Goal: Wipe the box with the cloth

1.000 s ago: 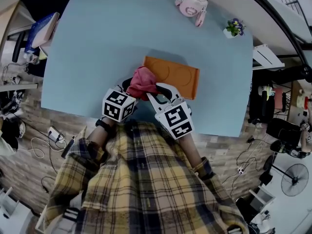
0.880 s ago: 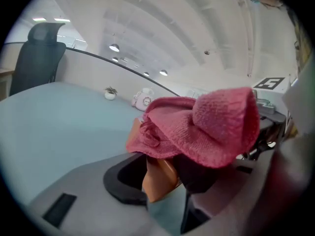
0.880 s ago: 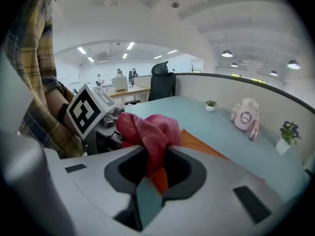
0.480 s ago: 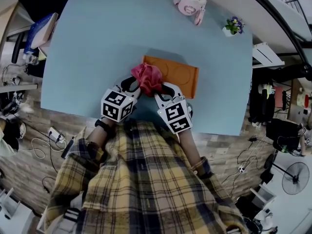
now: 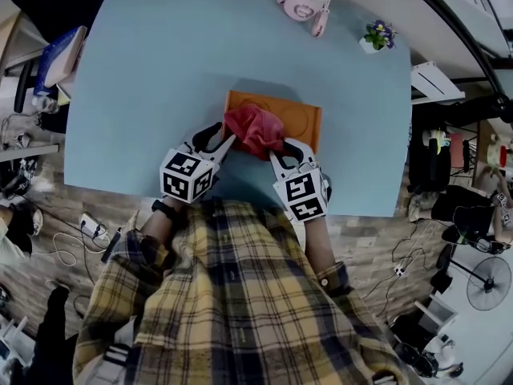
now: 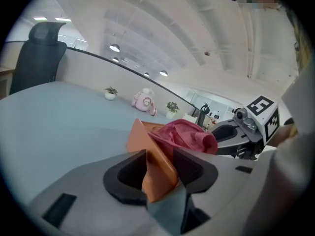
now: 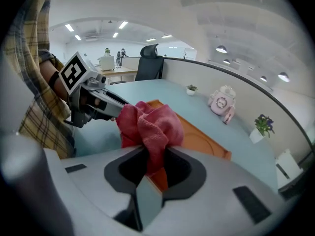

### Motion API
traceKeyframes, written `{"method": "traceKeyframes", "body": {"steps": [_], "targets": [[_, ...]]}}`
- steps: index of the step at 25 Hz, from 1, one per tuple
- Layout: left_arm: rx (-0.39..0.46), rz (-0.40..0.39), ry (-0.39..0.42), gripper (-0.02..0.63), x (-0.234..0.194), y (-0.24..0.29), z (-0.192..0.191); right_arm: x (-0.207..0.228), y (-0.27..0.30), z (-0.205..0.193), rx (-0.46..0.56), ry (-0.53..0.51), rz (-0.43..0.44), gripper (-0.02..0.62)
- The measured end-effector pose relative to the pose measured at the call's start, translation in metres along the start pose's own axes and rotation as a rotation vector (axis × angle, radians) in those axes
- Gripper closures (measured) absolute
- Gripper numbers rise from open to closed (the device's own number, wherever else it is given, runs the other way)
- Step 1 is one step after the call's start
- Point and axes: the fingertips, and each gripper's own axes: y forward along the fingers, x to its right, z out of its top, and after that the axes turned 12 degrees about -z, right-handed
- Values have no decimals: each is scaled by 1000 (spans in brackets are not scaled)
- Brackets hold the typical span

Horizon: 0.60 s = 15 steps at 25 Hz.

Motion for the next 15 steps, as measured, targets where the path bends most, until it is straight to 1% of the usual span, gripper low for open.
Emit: {"method": "traceKeyframes", "body": {"steps": [5,11,15], "targets": [[-3,0,1,437,2,-1,-1,18,-9,-19,-40,-3,-53,508],[-1,5,21,436,1,-2,0,36,-15,-36,-116,-84,-108,508],[-9,1,36,436,2,-1,-1,47,-20,-48,-139,-59,-148,508]]}}
